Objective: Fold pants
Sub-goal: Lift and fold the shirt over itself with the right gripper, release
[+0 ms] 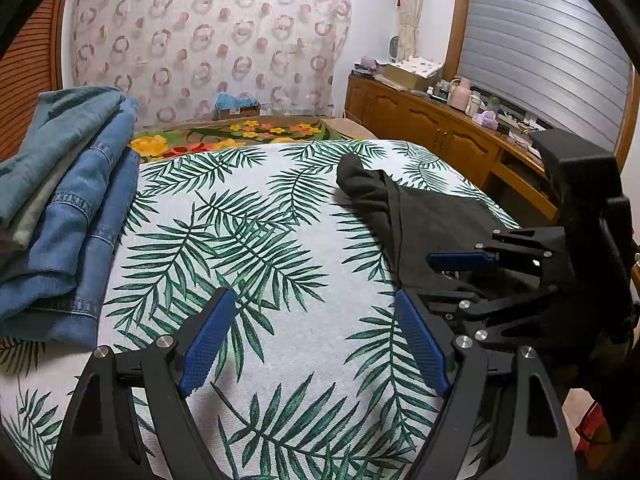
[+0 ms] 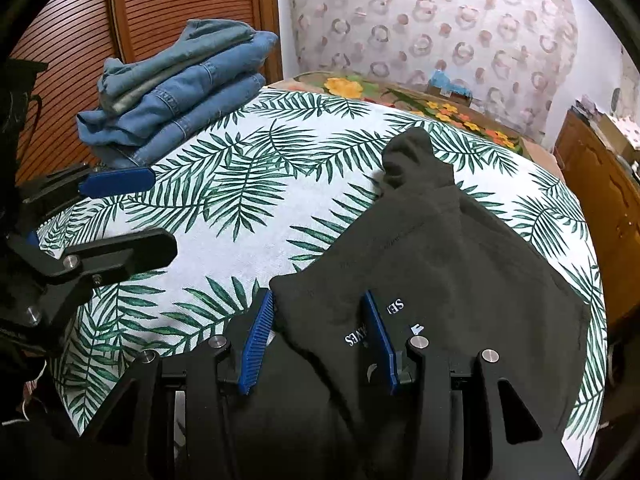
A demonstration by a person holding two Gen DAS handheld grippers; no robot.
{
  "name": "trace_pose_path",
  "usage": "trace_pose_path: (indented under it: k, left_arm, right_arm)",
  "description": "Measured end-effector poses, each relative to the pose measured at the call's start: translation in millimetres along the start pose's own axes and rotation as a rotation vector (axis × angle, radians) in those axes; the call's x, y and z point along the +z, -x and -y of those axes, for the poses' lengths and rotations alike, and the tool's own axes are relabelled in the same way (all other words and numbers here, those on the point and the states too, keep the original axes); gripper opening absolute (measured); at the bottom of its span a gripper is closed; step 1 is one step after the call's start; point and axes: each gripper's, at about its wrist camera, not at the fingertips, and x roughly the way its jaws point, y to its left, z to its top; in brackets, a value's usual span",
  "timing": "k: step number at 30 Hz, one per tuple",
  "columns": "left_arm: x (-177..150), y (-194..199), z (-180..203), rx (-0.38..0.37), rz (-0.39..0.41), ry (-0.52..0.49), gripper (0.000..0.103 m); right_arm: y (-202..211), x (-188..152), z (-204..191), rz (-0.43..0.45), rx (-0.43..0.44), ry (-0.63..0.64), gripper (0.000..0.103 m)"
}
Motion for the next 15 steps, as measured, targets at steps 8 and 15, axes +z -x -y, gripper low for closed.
trace_pose_path:
  k: [8, 15]
  left_arm:
    - [-2, -3, 7, -0.007, -0.011, -0.016, 0.083]
    - [-3, -7, 16, -0.015, -0.022, -0.028, 0.083]
  right_arm:
    - [18, -3, 12, 0.059, 0.033, -0.031, 0.011]
    - [41, -2, 24, 0.131, 0.028, -0.058, 0.007]
